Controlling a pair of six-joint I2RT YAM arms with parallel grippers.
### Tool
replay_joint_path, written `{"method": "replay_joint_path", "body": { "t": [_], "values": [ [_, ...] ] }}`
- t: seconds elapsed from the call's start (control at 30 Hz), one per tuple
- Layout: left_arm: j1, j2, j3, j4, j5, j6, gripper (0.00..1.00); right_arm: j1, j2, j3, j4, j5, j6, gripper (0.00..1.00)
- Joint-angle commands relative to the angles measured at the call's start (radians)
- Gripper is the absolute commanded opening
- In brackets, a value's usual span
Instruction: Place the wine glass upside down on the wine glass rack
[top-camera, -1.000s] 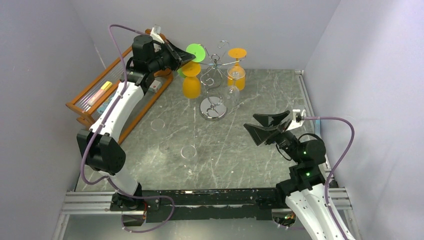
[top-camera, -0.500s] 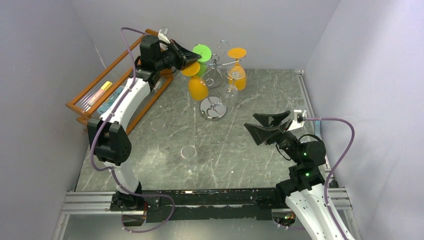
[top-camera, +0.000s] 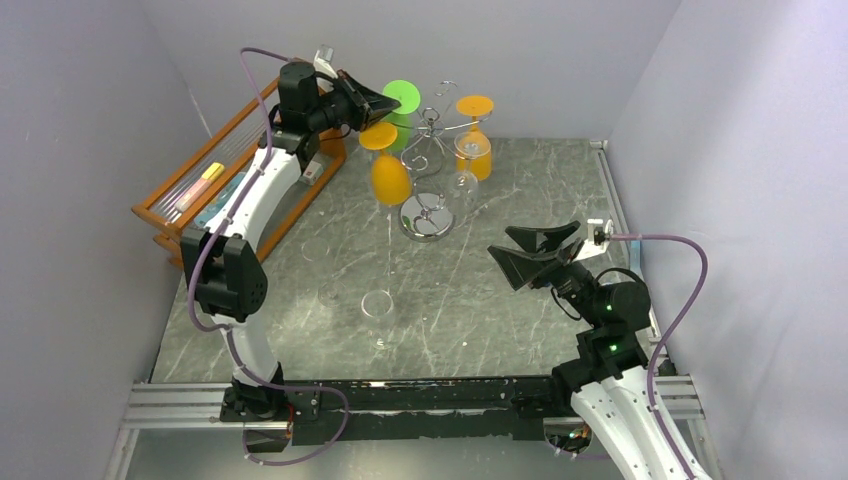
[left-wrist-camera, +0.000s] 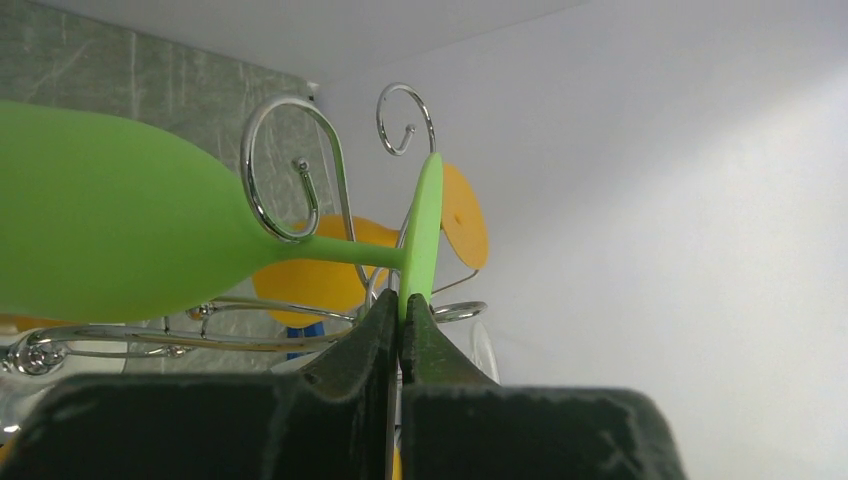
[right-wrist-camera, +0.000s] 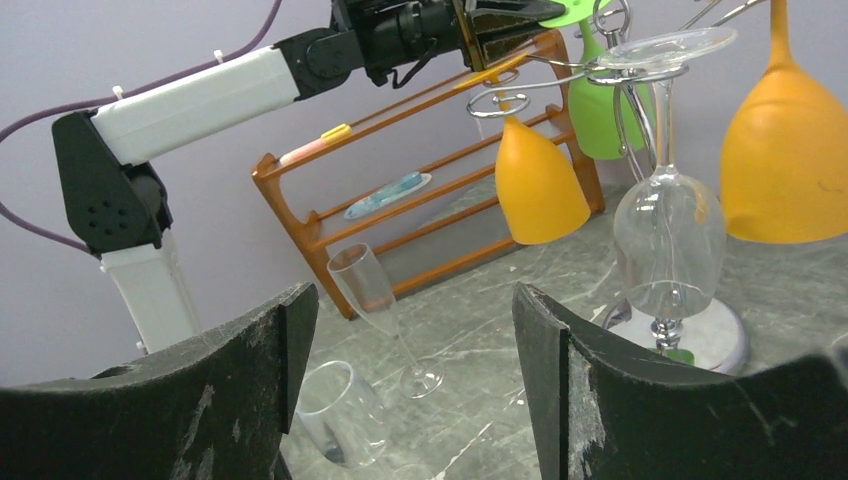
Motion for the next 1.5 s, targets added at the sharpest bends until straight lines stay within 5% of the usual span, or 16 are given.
{"method": "replay_joint_path", "body": {
  "t": [0.0,0.13,1.0,1.47],
  "values": [
    [0.015,0.031,0.098,-0.019,0.024,0.021,0.05,0.006,0.004,-0.012,0.018,0.01,0.009,0.74],
    [0.015,0.053,0.168,-0.108,0.027,0.083,0.05,0.005,0.004,-0.015,0.02,0.012,0.011,0.74],
    [0.021,0.149,0.289,-0.033,0.073,-0.015,0.05,0.005,-0.002,0.007,0.008,0.019,0.002,0.74],
    [0.083,0.096,0.182,-0.012,0.016,-0.002,0.05,0.006,-0.009,0.012,0.0,0.018,0.002,0.74]
  ]
}}
